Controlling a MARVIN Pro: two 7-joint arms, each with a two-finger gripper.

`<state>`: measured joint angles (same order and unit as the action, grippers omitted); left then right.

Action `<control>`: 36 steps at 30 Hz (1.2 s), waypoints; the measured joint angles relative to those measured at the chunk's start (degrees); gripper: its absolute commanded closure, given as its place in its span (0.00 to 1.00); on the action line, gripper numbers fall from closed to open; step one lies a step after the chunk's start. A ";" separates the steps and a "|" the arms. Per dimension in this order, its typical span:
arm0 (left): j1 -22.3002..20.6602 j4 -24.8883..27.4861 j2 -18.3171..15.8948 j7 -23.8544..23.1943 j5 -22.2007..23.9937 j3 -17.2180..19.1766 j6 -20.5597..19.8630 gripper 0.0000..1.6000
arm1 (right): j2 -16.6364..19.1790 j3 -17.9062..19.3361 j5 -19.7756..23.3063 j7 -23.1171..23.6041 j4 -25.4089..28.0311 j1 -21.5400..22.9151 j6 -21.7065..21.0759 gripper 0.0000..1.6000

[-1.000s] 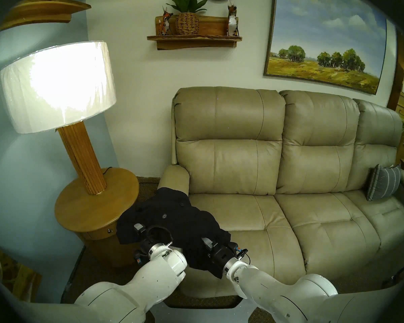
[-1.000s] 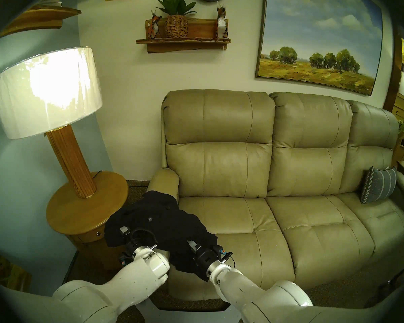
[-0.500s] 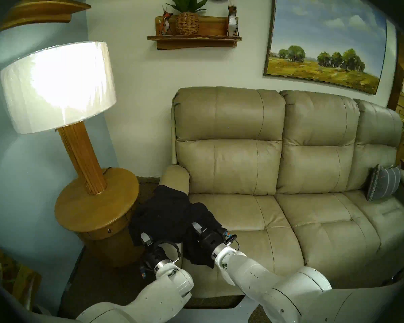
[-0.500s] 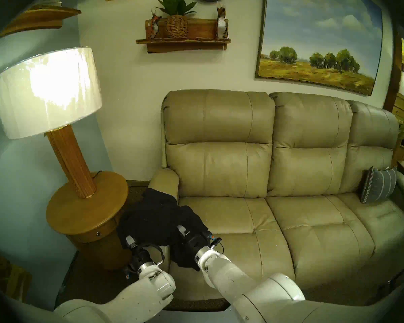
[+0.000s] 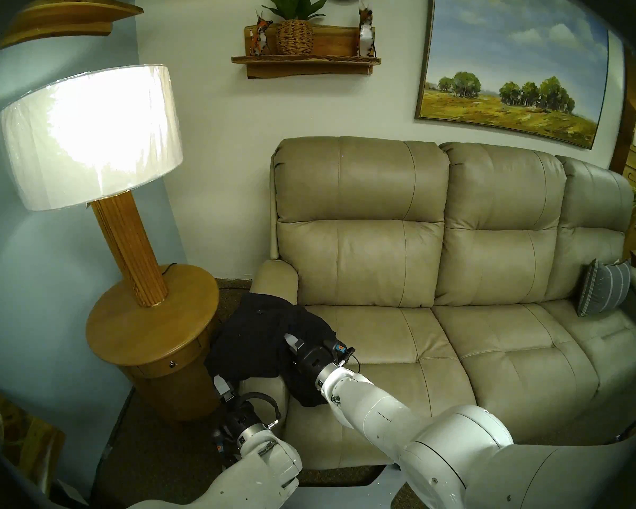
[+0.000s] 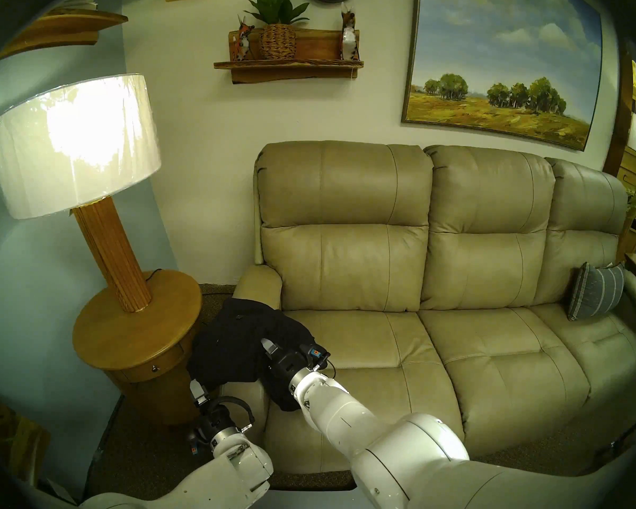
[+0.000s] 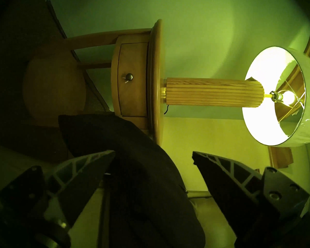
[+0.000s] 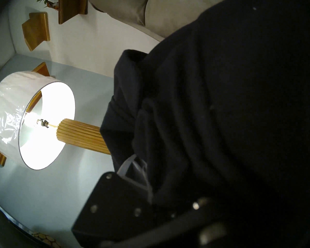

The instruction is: Drape jacket on sofa arm

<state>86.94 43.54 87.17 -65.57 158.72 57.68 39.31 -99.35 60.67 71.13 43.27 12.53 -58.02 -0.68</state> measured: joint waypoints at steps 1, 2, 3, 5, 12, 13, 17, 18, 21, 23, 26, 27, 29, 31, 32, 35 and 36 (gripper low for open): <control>0.30 0.51 -0.11 -0.03 -0.03 0.14 -0.03 0.00 | -0.14 -0.12 -0.19 -0.42 0.00 0.25 0.09 1.00; 0.79 1.33 -0.29 -0.08 -0.10 0.36 -0.07 0.00 | -0.38 -0.32 -0.49 -1.10 0.01 0.64 0.24 1.00; 1.15 1.93 -0.41 -0.11 -0.14 0.51 -0.10 0.00 | -0.59 -0.46 -0.72 -1.61 0.01 0.91 0.35 1.00; 1.95 3.30 -0.67 -0.17 -0.24 0.82 -0.17 0.00 | -1.06 -0.77 -1.20 -2.77 0.01 1.48 0.61 1.00; 4.29 7.49 -1.50 -0.27 -0.63 1.64 -0.24 0.00 | -2.38 -1.60 -2.56 -6.43 -0.24 2.77 1.37 0.00; 5.06 8.85 -1.79 -0.27 -0.74 1.93 -0.23 0.00 | -2.64 -1.91 -3.00 -7.35 -0.42 3.03 1.58 0.00; 7.15 12.45 -2.62 -0.07 -1.05 2.73 0.11 0.00 | -2.83 -2.62 -4.05 -8.52 -0.84 3.48 1.95 0.00; 7.48 12.99 -2.76 0.00 -1.10 2.85 0.20 0.00 | -2.77 -2.71 -4.21 -8.55 -0.92 3.51 1.98 0.00; 9.20 15.66 -3.47 0.46 -1.38 3.45 0.71 0.00 | -2.12 -3.07 -4.87 -8.42 -1.38 3.60 2.10 0.00; 10.29 17.35 -3.93 0.78 -1.54 3.76 1.01 0.00 | -1.35 -3.09 -5.11 -7.75 -1.75 3.58 2.10 0.00; 12.00 20.07 -4.67 1.26 -1.87 4.19 1.46 0.00 | 0.45 -2.98 -5.36 -6.04 -2.43 3.34 1.97 0.00; 12.32 20.59 -4.81 1.34 -1.93 4.26 1.54 0.00 | 0.85 -2.91 -5.39 -5.67 -2.59 3.23 1.89 0.00; 13.48 22.54 -5.35 1.64 -2.12 4.49 1.84 0.00 | 2.40 -2.61 -5.43 -4.21 -3.24 2.67 1.35 0.00; 14.12 23.65 -5.65 1.81 -2.21 4.59 2.01 0.00 | 3.28 -2.41 -5.42 -3.36 -3.67 2.25 0.80 0.00; 14.46 24.26 -5.82 1.91 -2.25 4.64 2.09 0.00 | 3.80 -2.29 -5.39 -2.89 -3.92 1.98 0.47 0.00; 16.01 27.00 -6.60 2.41 -2.36 4.86 2.51 0.00 | 6.16 -1.88 -5.23 -0.70 -5.14 0.60 -0.86 0.00; 16.47 27.79 -6.84 2.56 -2.39 4.90 2.64 0.00 | 6.90 -1.71 -5.16 0.07 -5.49 0.14 -1.24 0.00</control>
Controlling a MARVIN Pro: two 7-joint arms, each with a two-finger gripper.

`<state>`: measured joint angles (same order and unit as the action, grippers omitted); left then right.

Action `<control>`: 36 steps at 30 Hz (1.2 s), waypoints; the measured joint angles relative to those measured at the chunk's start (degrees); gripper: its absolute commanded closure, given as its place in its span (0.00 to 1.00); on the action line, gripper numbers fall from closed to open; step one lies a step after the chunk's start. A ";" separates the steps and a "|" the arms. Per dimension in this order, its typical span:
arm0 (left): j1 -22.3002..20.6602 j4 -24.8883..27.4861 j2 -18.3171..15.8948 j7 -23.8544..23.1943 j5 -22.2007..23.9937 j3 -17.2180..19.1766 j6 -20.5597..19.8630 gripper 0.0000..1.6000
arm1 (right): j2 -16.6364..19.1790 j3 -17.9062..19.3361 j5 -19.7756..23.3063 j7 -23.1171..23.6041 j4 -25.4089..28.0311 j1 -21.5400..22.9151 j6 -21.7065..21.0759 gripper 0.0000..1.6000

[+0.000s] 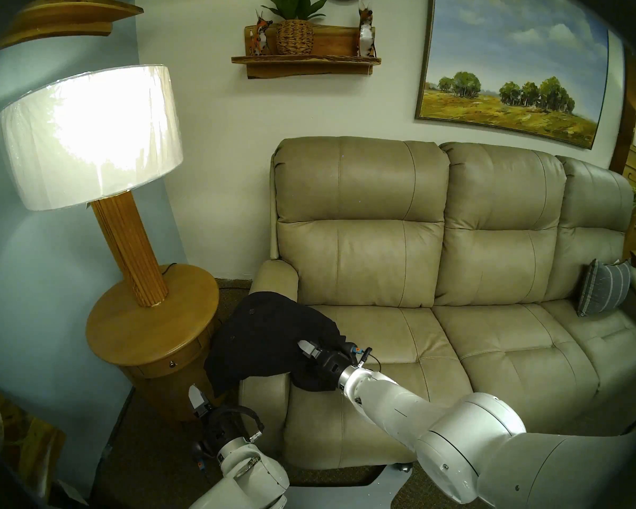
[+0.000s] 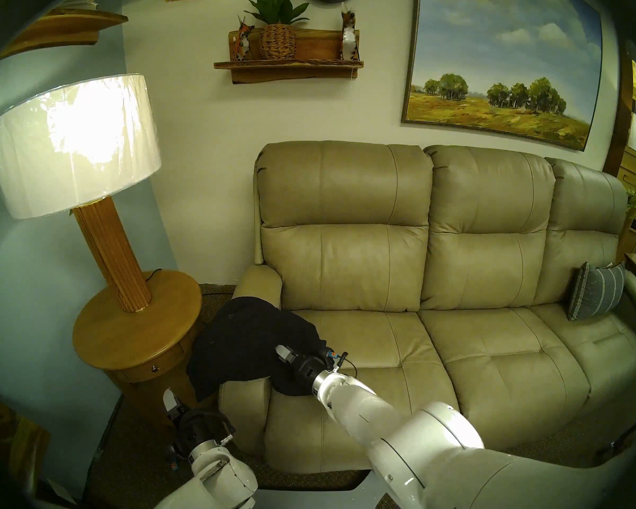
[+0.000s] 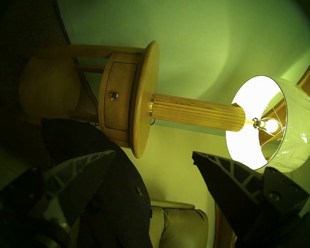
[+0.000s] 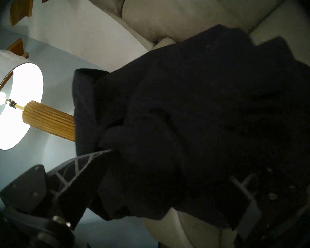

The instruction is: Drape jacket on sofa arm

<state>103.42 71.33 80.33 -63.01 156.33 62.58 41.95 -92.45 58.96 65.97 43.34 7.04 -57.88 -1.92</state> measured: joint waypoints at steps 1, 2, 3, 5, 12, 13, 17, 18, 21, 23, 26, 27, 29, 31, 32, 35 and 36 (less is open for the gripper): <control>0.45 0.79 -0.24 0.14 -0.02 0.02 0.11 0.00 | 0.70 0.14 0.06 0.80 -0.29 -0.44 -0.32 0.00; 0.92 1.61 -0.51 0.29 -0.04 0.03 0.23 0.00 | 1.43 0.29 0.13 1.72 -0.56 -0.88 -0.64 0.00; 1.22 2.14 -0.69 0.39 -0.06 0.02 0.30 0.00 | 1.88 0.41 0.18 2.32 -0.71 -1.15 -0.84 0.00; 2.21 3.96 -1.39 0.74 -0.10 -0.20 0.58 0.00 | 3.38 0.81 0.39 4.35 -1.02 -2.01 -1.54 0.00; 5.07 9.75 -4.08 1.95 -0.10 -2.17 1.59 0.00 | 8.08 2.31 1.30 10.70 -0.58 -4.38 -3.70 0.00; 5.41 10.48 -4.54 2.11 -0.10 -2.55 1.72 0.00 | 8.76 2.47 1.40 11.66 -0.38 -4.74 -4.07 0.00; 6.44 12.31 -6.27 2.53 -0.34 -3.95 2.18 0.00 | 11.21 3.18 1.86 15.44 0.34 -6.35 -5.82 0.00; 6.56 12.48 -6.51 2.58 -0.43 -4.13 2.25 0.00 | 11.55 3.26 1.93 16.04 0.46 -6.62 -6.11 0.00; 6.94 13.07 -7.70 2.97 -0.93 -5.24 2.58 0.00 | 13.28 3.63 2.16 19.10 1.07 -8.14 -7.53 0.00; 6.98 13.15 -8.19 3.14 -1.18 -5.78 2.71 0.00 | 13.99 3.73 2.22 20.52 1.36 -8.84 -8.14 0.00; 6.78 13.15 -9.02 3.48 -1.75 -7.03 2.94 0.00 | 15.24 3.75 2.22 23.01 2.05 -10.16 -9.34 0.00; 6.55 13.15 -9.29 3.61 -1.96 -7.56 3.03 0.00 | 15.65 3.73 2.22 24.02 2.33 -10.64 -9.79 0.00; 6.05 13.09 -9.68 3.94 -2.32 -8.45 3.16 0.00 | 16.25 3.61 2.17 25.67 2.84 -11.37 -10.48 0.00; 5.09 12.72 -10.10 5.10 -2.64 -9.86 3.20 0.00 | 16.93 3.32 2.10 27.87 3.68 -12.22 -11.32 0.00; 4.86 12.57 -10.17 5.43 -2.70 -10.19 3.20 0.00 | 17.06 3.24 2.09 28.32 3.88 -12.38 -11.48 0.00; 3.24 11.11 -10.49 7.71 -3.05 -12.18 3.14 0.00 | 17.73 2.91 2.07 31.25 5.07 -13.15 -12.42 0.00; 2.78 10.65 -10.56 8.42 -3.11 -12.71 3.01 0.00 | 17.88 2.83 2.07 32.03 5.38 -13.30 -12.65 0.00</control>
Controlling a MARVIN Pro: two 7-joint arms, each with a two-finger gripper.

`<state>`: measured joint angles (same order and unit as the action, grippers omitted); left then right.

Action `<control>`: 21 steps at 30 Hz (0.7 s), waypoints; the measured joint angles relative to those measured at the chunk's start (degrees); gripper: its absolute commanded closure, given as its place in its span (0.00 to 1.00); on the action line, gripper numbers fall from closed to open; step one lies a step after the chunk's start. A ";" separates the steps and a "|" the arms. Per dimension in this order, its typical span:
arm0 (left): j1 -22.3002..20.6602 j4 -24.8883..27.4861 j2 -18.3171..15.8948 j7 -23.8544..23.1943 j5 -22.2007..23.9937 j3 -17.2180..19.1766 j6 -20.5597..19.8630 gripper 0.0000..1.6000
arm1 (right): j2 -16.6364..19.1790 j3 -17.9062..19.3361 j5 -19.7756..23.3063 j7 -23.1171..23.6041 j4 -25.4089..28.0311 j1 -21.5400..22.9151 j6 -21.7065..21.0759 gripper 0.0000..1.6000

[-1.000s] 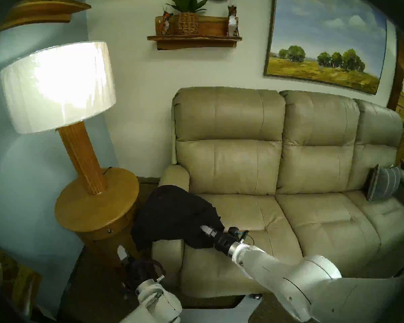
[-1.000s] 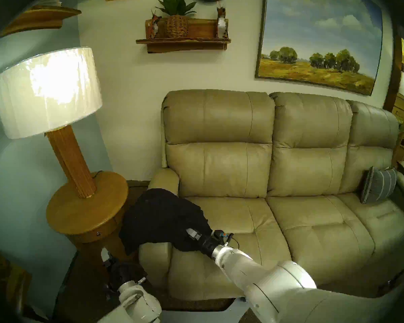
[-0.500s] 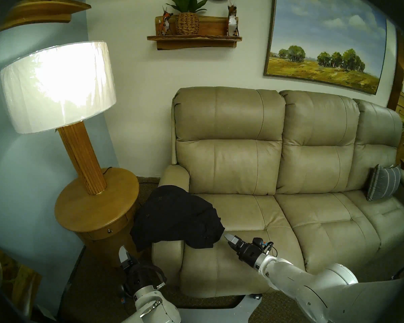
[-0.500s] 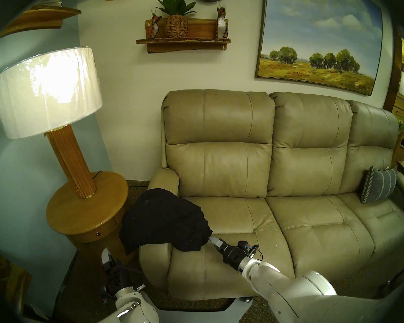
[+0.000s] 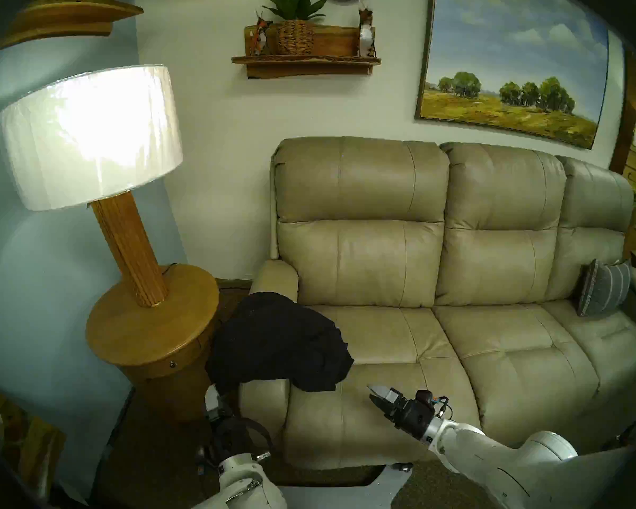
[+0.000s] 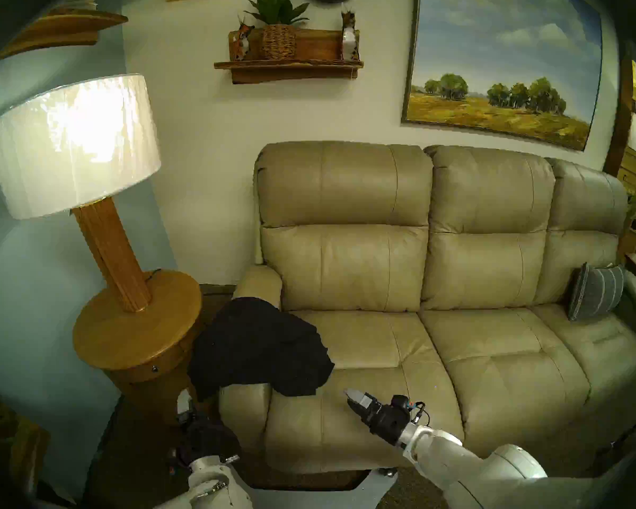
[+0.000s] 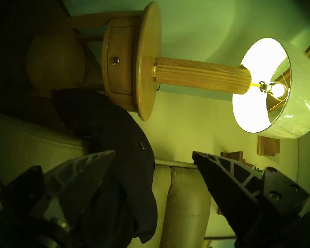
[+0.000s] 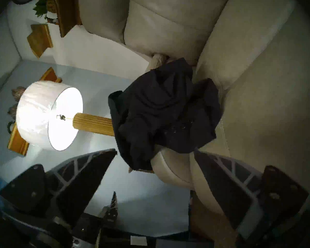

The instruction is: Drape jacket on sofa arm

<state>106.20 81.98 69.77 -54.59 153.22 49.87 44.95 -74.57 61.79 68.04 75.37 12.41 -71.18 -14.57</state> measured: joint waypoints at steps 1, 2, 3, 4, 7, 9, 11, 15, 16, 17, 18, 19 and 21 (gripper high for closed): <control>-0.23 -0.23 -0.03 0.34 -0.02 -0.26 -0.08 0.00 | 0.07 -0.05 0.00 0.39 0.14 -0.06 -0.11 0.00; -0.91 -0.96 -0.06 1.34 -0.06 -1.00 -0.33 0.00 | 0.24 -0.21 0.00 1.47 0.54 -0.23 -0.41 0.00; -1.32 -1.45 -0.06 1.94 -0.08 -1.44 -0.48 0.00 | 0.34 -0.32 -0.02 2.08 0.78 -0.33 -0.59 0.00; -1.84 -2.02 -0.05 2.68 -0.09 -1.95 -0.69 0.00 | 0.46 -0.47 -0.06 2.77 1.07 -0.45 -0.80 0.00; -3.71 -4.23 0.20 5.39 -0.11 -3.76 -1.38 0.00 | 0.86 -1.11 -0.52 4.91 2.05 -0.93 -1.57 0.00; -4.64 -5.29 0.41 6.57 -0.18 -4.63 -1.63 0.00 | 1.07 -1.44 -0.88 5.85 2.51 -1.20 -1.95 0.00; -5.65 -6.35 0.65 7.73 -0.28 -5.55 -1.87 0.00 | 1.34 -1.78 -1.35 6.66 2.94 -1.51 -2.38 0.00; -7.19 -7.82 1.04 9.14 -0.48 -6.92 -2.09 0.00 | 1.85 -2.44 -2.20 7.69 3.58 -2.05 -3.10 0.00; -7.70 -8.29 1.16 9.53 -0.53 -7.38 -2.13 0.00 | 2.02 -2.67 -2.52 7.94 3.77 -2.23 -3.31 0.00; -8.19 -8.72 1.27 9.92 -0.58 -7.83 -2.16 0.00 | 2.19 -2.89 -2.82 8.16 3.95 -2.41 -3.50 0.00; -8.57 -9.06 1.36 10.22 -0.63 -8.18 -2.18 0.00 | 2.32 -3.05 -3.07 8.28 4.11 -2.56 -3.65 0.00; -8.81 -9.28 1.41 10.41 -0.66 -8.41 -2.20 0.00 | 2.41 -3.16 -3.21 8.36 4.22 -2.65 -3.75 0.00; -9.52 -9.91 1.57 10.94 -0.72 -9.09 -2.22 0.00 | 2.67 -3.45 -3.65 8.54 4.56 -2.91 -4.04 0.00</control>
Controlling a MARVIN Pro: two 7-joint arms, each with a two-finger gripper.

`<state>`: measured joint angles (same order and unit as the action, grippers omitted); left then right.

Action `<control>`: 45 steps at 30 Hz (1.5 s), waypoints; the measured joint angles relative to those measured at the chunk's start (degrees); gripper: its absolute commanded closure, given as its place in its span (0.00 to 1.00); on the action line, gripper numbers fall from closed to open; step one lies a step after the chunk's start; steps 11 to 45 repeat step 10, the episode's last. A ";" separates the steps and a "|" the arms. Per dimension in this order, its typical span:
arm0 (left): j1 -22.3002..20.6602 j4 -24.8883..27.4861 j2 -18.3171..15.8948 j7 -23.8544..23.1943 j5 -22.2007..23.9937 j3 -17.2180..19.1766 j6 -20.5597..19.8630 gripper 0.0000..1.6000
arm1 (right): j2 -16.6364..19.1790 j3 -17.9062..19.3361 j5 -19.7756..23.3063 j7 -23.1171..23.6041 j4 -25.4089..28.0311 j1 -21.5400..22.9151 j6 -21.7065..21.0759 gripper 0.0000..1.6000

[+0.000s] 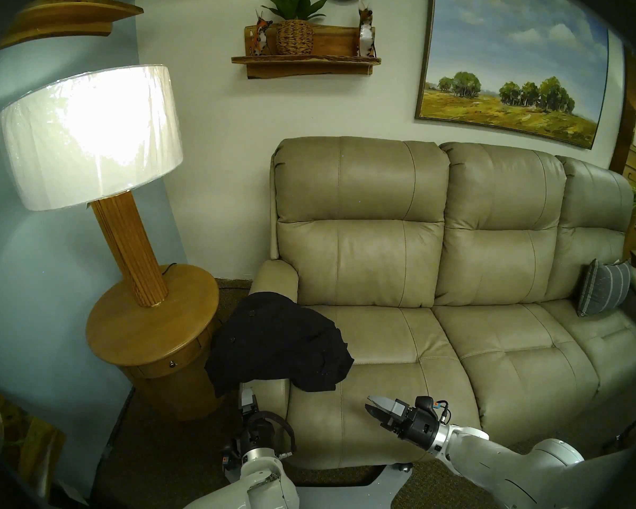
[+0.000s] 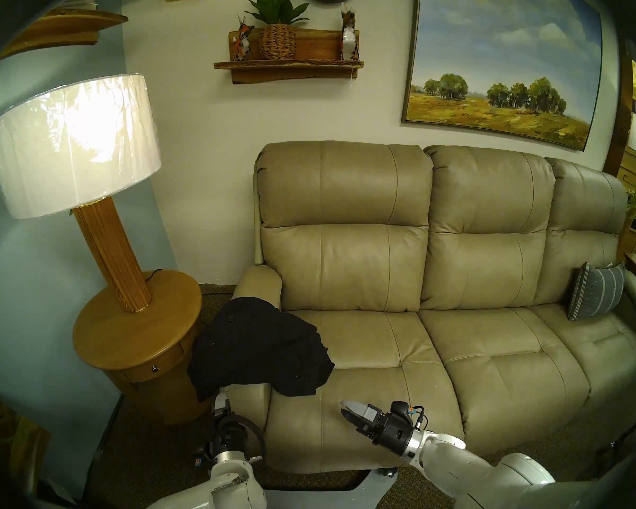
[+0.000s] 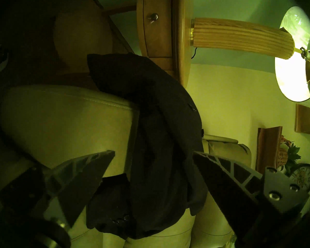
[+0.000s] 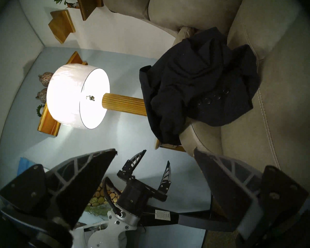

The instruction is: Drape jacket on sofa arm

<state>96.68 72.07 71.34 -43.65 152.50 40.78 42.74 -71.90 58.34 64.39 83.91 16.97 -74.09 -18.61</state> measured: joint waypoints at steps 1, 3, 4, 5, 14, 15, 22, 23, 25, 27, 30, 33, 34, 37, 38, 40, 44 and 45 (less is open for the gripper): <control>-0.37 -0.33 0.08 0.27 -0.02 -0.37 -0.01 0.00 | 0.15 -0.14 -0.23 0.07 0.20 -0.13 -0.15 0.00; -0.96 -0.84 0.20 0.69 -0.04 -0.96 -0.01 0.00 | 0.37 -0.34 -0.59 0.14 0.55 -0.33 -0.38 0.00; -1.35 -1.18 0.28 0.95 -0.05 -1.35 -0.01 0.00 | 0.53 -0.46 -0.82 0.19 0.80 -0.45 -0.55 0.00; -1.52 -1.32 0.30 1.07 -0.05 -1.52 -0.01 0.00 | 0.59 -0.51 -0.92 0.21 0.92 -0.50 -0.61 0.00; -3.23 -2.57 0.59 1.49 -0.03 -3.34 0.22 0.00 | 1.32 -0.85 -1.86 0.31 2.30 -0.90 -1.40 0.00; -3.23 -2.57 0.59 1.49 -0.03 -3.34 0.22 0.00 | 1.32 -0.85 -1.86 0.31 2.30 -0.90 -1.40 0.00; -3.23 -2.57 0.59 1.49 -0.03 -3.34 0.22 0.00 | 1.32 -0.85 -1.86 0.31 2.30 -0.90 -1.40 0.00; -3.23 -2.57 0.59 1.49 -0.03 -3.34 0.22 0.00 | 1.32 -0.85 -1.86 0.31 2.30 -0.90 -1.40 0.00; -3.23 -2.57 0.59 1.49 -0.03 -3.34 0.22 0.00 | 1.32 -0.85 -1.86 0.31 2.30 -0.90 -1.40 0.00; -3.23 -2.57 0.59 1.49 -0.03 -3.34 0.22 0.00 | 1.32 -0.85 -1.86 0.31 2.30 -0.90 -1.40 0.00; -3.23 -2.57 0.59 1.49 -0.03 -3.34 0.22 0.00 | 1.32 -0.85 -1.86 0.31 2.30 -0.90 -1.40 0.00; -3.23 -2.57 0.59 1.49 -0.03 -3.34 0.22 0.00 | 1.32 -0.85 -1.86 0.31 2.30 -0.90 -1.40 0.00; -3.23 -2.57 0.59 1.49 -0.03 -3.34 0.22 0.00 | 1.32 -0.85 -1.86 0.31 2.30 -0.90 -1.40 0.00; -3.23 -2.57 0.59 1.49 -0.03 -3.34 0.22 0.00 | 1.32 -0.85 -1.86 0.31 2.30 -0.90 -1.40 0.00; -3.23 -2.57 0.59 1.49 -0.03 -3.34 0.22 0.00 | 1.32 -0.85 -1.86 0.31 2.30 -0.90 -1.40 0.00; -3.23 -2.57 0.59 1.49 -0.03 -3.34 0.22 0.00 | 1.32 -0.85 -1.86 0.31 2.30 -0.90 -1.40 0.00; -3.23 -2.57 0.59 1.49 -0.03 -3.34 0.22 0.00 | 1.32 -0.85 -1.86 0.31 2.30 -0.90 -1.40 0.00; -3.23 -2.57 0.59 1.49 -0.03 -3.34 0.22 0.00 | 1.32 -0.85 -1.86 0.31 2.30 -0.90 -1.40 0.00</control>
